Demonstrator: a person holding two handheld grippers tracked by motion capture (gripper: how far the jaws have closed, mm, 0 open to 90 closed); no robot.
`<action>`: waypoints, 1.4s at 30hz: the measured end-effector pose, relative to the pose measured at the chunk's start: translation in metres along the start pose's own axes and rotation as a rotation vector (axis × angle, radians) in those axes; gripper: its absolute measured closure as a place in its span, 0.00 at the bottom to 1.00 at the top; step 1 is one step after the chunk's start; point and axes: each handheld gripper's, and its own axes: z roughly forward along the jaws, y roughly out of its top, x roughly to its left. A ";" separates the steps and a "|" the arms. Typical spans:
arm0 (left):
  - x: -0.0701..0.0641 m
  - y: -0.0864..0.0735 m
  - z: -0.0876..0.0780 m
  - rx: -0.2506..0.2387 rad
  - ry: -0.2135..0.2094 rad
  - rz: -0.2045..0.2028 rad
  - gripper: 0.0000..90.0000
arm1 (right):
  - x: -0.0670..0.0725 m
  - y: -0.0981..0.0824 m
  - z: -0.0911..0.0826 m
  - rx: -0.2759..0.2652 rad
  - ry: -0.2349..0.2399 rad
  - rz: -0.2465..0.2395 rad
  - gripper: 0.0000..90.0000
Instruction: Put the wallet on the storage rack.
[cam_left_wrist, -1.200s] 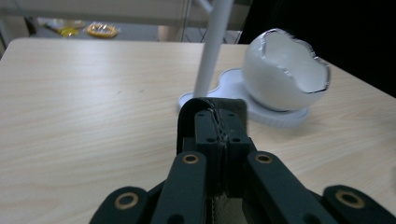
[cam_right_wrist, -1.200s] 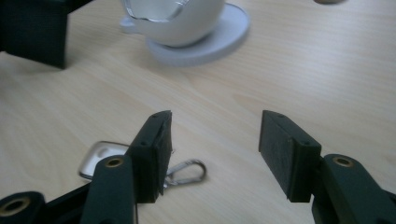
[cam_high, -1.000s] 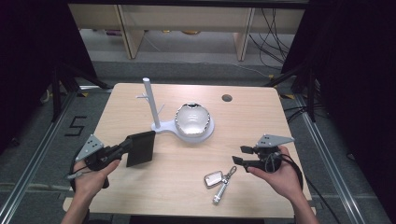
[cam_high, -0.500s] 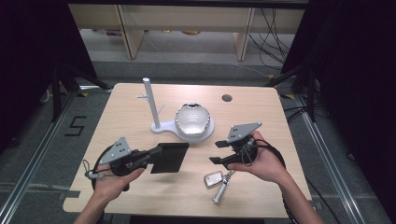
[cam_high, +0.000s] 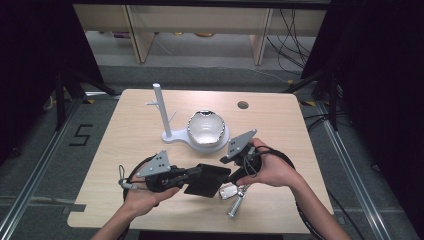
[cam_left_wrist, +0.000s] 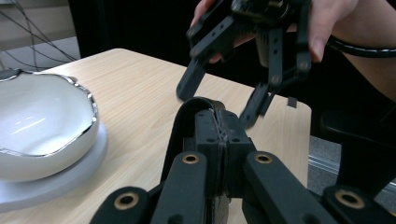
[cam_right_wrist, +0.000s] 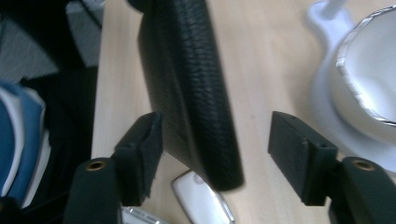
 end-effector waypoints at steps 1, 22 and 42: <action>-0.001 0.001 0.003 -0.012 -0.023 0.001 0.98 | 0.001 0.000 0.002 0.020 0.010 -0.012 0.48; 0.023 -0.047 -0.042 -0.024 0.297 0.034 0.47 | -0.012 0.015 -0.011 0.127 -0.055 -0.026 0.87; 0.044 -0.094 -0.051 -0.074 0.393 -0.111 0.47 | -0.061 0.053 -0.022 0.172 -0.149 -0.014 0.87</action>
